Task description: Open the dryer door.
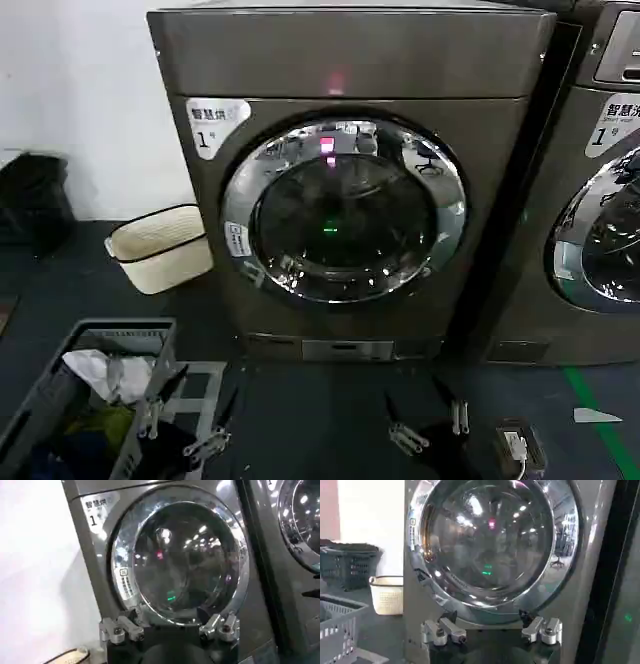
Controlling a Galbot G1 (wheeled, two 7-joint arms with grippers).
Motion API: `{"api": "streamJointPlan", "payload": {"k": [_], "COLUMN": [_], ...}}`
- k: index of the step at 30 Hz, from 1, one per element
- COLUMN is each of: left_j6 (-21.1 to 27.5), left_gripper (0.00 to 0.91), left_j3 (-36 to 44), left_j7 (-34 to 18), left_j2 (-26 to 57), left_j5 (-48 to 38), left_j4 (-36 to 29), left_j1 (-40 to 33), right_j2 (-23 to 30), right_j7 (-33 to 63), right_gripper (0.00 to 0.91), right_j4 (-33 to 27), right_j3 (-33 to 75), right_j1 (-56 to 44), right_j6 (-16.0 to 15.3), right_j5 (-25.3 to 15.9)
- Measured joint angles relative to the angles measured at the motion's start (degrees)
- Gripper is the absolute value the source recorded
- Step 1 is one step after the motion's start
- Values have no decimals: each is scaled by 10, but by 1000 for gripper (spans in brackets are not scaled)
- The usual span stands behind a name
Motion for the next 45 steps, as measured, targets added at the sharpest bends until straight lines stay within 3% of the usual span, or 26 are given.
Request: {"api": "streamJointPlan", "payload": {"k": [16,35,45], "left_j6": [-2,-2,-2], "left_gripper": [907,907,907], "left_j3": [-12,-14,-15], "left_j7": [1,9,12], "left_j2": [1,-10,-14], "left_j5": [-2,-1,3], "left_j4": [-19,-36,-43], "left_j1": [12,16,21], "right_j2": [-74,-217,-255], "right_j7": [-3,-41,-47], "right_gripper": [907,907,907], "right_j4": [-46,-130,-175], "right_j3": [2,-49,-103], "right_j1": [101,258,336], "right_j6": [-21,4,21], "right_j5": [89,212,243]}}
